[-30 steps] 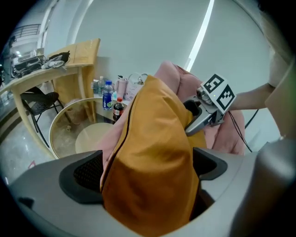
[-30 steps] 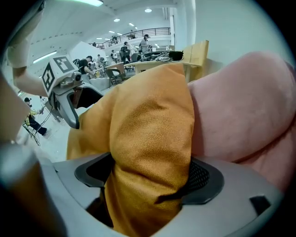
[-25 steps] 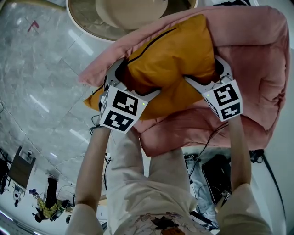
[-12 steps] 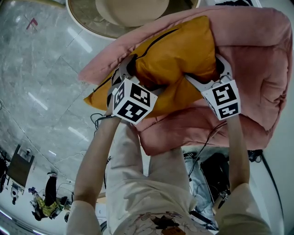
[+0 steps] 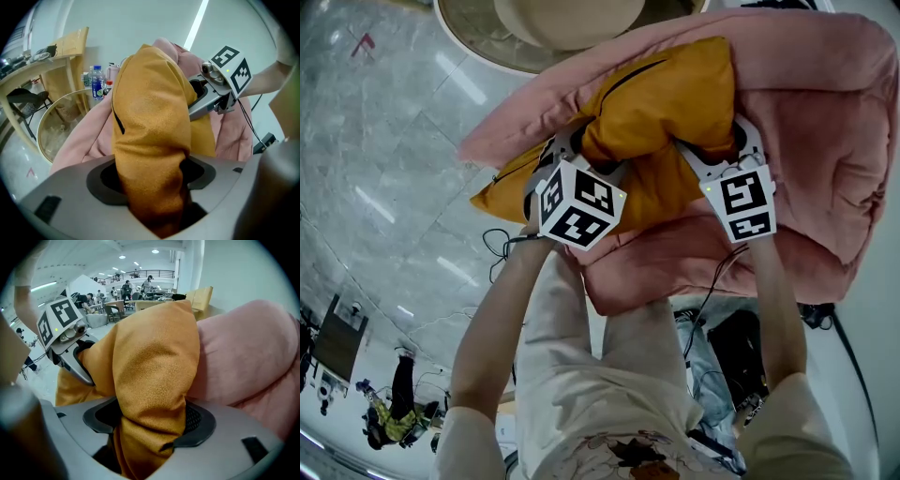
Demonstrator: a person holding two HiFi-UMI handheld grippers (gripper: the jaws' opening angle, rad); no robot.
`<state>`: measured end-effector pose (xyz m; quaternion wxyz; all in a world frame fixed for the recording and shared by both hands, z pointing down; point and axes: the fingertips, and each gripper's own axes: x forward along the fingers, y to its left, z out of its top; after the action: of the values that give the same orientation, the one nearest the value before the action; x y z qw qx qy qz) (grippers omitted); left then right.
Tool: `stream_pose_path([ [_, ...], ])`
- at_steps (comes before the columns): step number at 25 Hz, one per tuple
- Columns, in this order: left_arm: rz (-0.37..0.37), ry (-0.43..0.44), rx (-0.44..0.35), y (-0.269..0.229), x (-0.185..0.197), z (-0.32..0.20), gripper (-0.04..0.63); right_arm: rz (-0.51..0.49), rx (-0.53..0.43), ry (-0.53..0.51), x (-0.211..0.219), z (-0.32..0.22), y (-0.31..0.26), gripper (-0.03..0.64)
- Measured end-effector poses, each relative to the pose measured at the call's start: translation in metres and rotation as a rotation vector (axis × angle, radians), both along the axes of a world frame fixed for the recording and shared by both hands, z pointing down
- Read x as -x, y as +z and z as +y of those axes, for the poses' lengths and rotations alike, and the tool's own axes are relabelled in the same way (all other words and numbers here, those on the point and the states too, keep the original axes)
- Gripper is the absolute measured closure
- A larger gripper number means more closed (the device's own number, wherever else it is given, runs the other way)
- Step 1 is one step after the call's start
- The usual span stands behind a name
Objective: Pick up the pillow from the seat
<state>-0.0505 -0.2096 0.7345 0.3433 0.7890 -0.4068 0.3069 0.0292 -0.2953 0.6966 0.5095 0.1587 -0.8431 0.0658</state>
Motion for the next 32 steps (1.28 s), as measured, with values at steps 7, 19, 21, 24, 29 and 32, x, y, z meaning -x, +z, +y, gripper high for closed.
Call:
stream_pose_path([
  [7, -0.002, -0.066, -0.004, -0.014, -0.005, 0.005, 0.33, 0.011, -0.048, 0.04, 0.0, 0.014, -0.009, 0.379],
  [19, -0.002, -0.119, -0.017, -0.045, -0.01, 0.028, 0.37, -0.039, -0.069, 0.084, -0.006, 0.036, -0.038, 0.413],
  [21, -0.003, -0.122, -0.018, -0.052, -0.012, 0.033, 0.371, -0.05, -0.074, 0.087, -0.008, 0.042, -0.046, 0.414],
  [24, -0.005, -0.126, -0.024, -0.063, -0.013, 0.039, 0.371, -0.068, -0.086, 0.09, -0.009, 0.048, -0.059, 0.414],
  [29, -0.02, -0.131, -0.04, -0.086, -0.015, 0.051, 0.371, -0.101, -0.102, 0.089, -0.012, 0.06, -0.083, 0.417],
  [32, -0.047, -0.143, -0.055, -0.101, -0.018, 0.061, 0.371, -0.129, -0.11, 0.081, -0.015, 0.069, -0.098, 0.417],
])
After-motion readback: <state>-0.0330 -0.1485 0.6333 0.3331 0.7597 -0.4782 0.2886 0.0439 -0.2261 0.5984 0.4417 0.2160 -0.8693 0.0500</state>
